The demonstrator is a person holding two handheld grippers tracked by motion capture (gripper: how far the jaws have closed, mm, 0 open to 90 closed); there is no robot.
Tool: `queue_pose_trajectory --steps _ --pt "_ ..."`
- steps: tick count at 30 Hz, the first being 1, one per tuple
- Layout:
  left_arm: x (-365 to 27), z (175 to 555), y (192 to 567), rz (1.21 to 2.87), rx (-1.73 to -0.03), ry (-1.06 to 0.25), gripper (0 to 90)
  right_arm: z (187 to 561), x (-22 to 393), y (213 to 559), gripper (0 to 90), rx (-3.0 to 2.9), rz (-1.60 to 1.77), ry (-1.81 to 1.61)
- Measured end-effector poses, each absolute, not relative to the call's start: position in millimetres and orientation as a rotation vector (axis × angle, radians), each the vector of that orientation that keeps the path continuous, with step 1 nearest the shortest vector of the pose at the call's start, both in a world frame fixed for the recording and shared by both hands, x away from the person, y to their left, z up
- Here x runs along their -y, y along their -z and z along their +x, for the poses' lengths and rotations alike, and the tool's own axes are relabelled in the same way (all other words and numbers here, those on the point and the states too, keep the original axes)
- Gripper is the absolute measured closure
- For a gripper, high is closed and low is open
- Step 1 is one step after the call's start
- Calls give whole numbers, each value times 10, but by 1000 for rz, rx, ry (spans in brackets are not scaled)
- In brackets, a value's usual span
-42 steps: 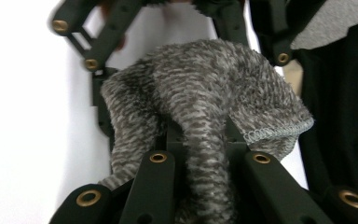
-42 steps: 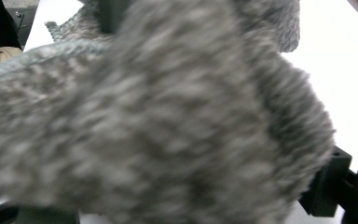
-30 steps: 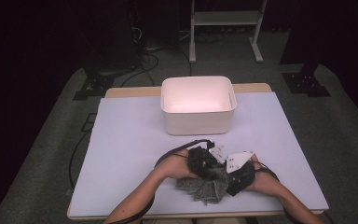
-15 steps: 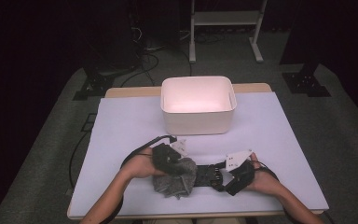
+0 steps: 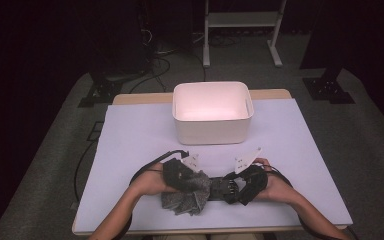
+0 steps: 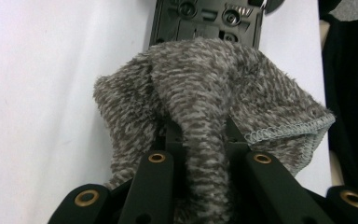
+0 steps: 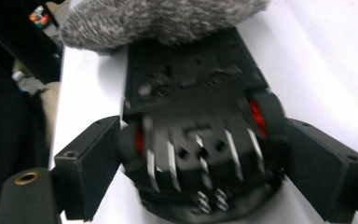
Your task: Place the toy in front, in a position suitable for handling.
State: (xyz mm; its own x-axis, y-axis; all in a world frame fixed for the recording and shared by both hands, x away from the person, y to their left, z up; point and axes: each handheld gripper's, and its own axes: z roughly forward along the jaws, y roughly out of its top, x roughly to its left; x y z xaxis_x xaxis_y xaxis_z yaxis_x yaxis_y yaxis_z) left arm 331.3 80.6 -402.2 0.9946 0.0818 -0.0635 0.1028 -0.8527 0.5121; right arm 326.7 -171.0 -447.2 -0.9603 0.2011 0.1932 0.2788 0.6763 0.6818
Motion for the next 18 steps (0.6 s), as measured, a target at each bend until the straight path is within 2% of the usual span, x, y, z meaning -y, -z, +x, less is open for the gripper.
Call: queue_pose_trajectory --steps 9,18 --pt "-760 3303 3995 2598 -114 51 783 3303 1646 4490 138 2721 -515 1154" --pt "-716 3328 3946 2594 -116 43 779 3192 1643 4533 193 2820 -452 1173"
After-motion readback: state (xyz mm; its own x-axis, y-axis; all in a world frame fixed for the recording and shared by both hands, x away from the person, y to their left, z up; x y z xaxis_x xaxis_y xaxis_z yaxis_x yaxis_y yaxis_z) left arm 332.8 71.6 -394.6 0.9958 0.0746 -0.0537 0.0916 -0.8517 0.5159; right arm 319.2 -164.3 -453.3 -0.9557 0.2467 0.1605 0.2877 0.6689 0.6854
